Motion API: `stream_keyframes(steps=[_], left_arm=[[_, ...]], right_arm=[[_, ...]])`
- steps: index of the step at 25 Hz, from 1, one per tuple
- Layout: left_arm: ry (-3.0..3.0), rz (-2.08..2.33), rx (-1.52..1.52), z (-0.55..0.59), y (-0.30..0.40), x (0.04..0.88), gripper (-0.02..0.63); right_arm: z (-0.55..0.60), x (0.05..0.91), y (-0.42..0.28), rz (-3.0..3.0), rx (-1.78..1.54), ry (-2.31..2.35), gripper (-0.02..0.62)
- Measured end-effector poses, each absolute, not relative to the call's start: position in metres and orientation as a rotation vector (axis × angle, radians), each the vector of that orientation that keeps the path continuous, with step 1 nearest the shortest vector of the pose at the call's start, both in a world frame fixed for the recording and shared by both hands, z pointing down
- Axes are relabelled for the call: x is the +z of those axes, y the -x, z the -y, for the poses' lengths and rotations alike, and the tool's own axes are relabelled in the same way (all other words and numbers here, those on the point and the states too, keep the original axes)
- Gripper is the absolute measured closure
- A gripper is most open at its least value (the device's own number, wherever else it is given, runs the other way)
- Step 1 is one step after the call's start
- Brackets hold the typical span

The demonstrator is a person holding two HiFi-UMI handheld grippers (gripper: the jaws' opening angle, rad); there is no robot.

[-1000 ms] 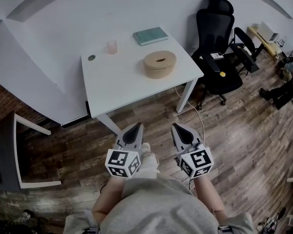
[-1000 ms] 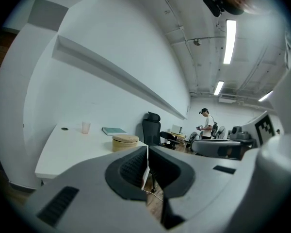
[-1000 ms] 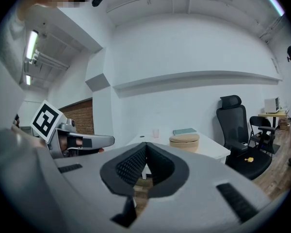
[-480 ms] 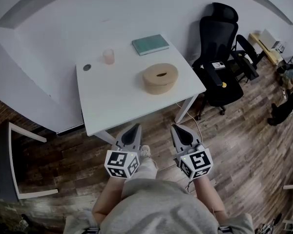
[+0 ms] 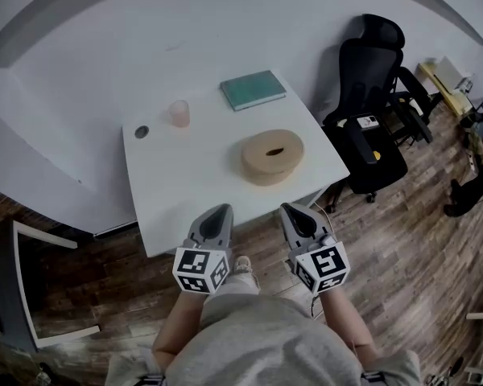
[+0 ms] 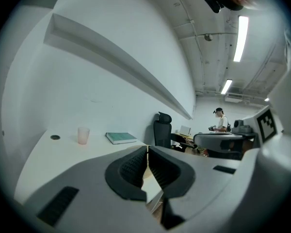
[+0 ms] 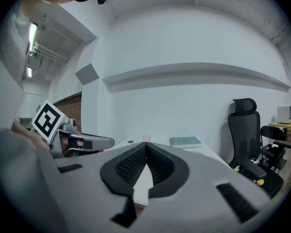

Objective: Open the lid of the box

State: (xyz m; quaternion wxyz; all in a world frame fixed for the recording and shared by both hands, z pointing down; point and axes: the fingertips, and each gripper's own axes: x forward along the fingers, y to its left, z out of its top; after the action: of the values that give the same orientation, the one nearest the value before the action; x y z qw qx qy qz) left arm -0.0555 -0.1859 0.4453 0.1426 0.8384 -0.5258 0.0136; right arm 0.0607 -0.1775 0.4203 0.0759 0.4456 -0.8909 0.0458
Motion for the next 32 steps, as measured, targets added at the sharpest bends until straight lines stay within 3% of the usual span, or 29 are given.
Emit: stream_keyframes(steps=[20, 32], left_arm=[[-2.478, 1.330, 0.144, 0.296, 0.059, 0.500, 0.592], [-2.484, 1.182, 0.217, 0.314, 0.050, 0.538, 0.431]], right_arm=[[0.292, 0.456, -0.036, 2.534, 0.119, -1.325, 0.585], [0.307, 0.483, -0.043, 2.410, 0.129, -1.342, 0.519]])
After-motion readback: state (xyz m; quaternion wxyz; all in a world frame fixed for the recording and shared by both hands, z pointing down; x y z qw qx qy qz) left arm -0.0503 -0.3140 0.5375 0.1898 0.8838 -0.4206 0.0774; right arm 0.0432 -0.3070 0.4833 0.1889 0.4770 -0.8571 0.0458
